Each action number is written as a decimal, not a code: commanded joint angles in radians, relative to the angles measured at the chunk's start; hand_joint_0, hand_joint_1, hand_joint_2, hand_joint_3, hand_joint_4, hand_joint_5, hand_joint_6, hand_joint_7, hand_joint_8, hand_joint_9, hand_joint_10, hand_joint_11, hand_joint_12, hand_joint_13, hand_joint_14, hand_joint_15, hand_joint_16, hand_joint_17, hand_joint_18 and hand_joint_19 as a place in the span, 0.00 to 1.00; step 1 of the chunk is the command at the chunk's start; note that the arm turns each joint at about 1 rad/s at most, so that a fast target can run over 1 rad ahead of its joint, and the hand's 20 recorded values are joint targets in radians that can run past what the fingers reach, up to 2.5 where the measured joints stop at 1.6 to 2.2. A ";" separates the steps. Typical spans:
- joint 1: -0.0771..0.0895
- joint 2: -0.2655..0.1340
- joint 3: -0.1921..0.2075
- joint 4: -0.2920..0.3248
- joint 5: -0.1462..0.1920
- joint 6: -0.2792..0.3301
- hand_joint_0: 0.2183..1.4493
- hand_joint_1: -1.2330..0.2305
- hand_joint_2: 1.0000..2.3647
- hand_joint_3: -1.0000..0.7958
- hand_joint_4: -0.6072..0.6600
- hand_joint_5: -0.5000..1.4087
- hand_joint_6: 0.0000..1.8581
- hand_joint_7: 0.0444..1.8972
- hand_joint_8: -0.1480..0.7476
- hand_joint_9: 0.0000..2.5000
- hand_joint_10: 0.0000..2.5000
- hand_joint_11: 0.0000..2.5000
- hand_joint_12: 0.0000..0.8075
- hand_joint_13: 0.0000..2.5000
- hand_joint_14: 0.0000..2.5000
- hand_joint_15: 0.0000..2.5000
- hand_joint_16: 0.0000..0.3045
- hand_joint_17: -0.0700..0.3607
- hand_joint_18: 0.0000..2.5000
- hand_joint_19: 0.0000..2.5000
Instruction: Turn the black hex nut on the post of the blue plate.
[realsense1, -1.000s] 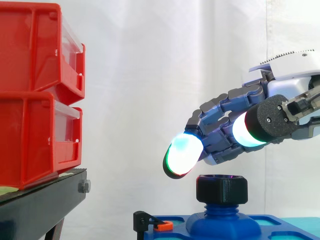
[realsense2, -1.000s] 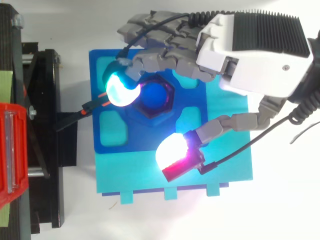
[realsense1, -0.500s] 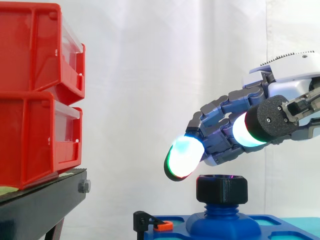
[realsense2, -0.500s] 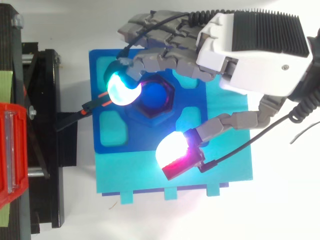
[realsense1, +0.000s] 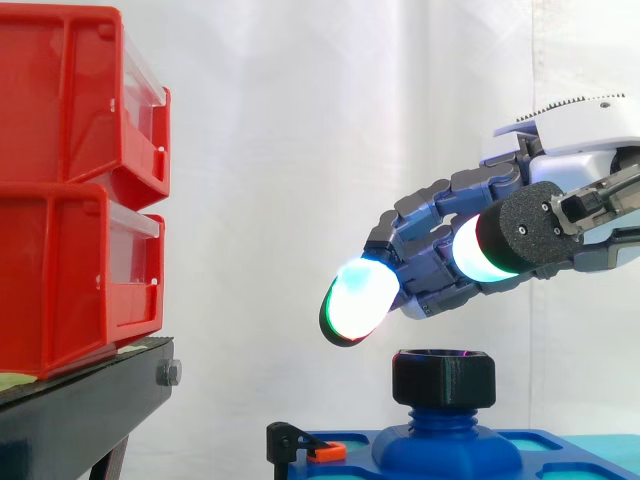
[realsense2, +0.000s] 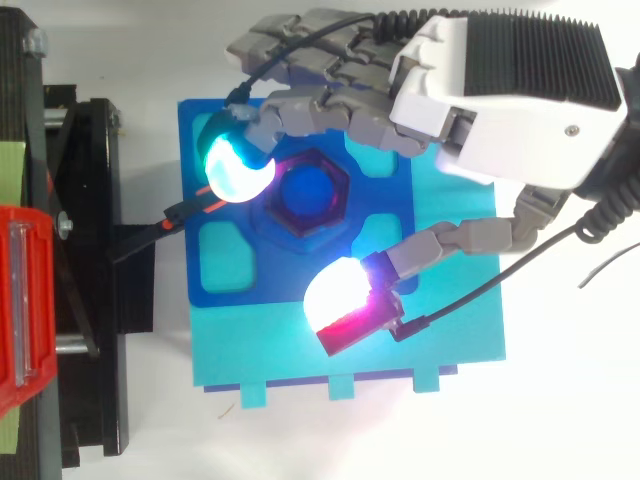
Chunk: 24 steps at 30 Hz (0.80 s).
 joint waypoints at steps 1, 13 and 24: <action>0.000 0.000 0.000 -0.002 0.001 0.000 0.16 0.39 0.00 0.28 0.64 0.10 0.27 0.39 0.53 0.00 0.00 0.00 0.62 0.00 0.00 0.13 0.20 0.47 0.00 0.09; -0.003 0.000 0.000 -0.015 0.001 0.000 0.16 0.42 0.00 0.28 0.65 0.11 0.27 0.39 0.54 0.00 0.00 0.00 0.62 0.00 0.00 0.13 0.20 0.48 0.00 0.09; -0.015 0.000 0.000 -0.018 -0.010 0.000 0.16 0.42 0.00 0.28 0.68 0.11 0.27 0.38 0.56 0.00 0.00 0.00 0.63 0.00 0.00 0.12 0.21 0.49 0.00 0.08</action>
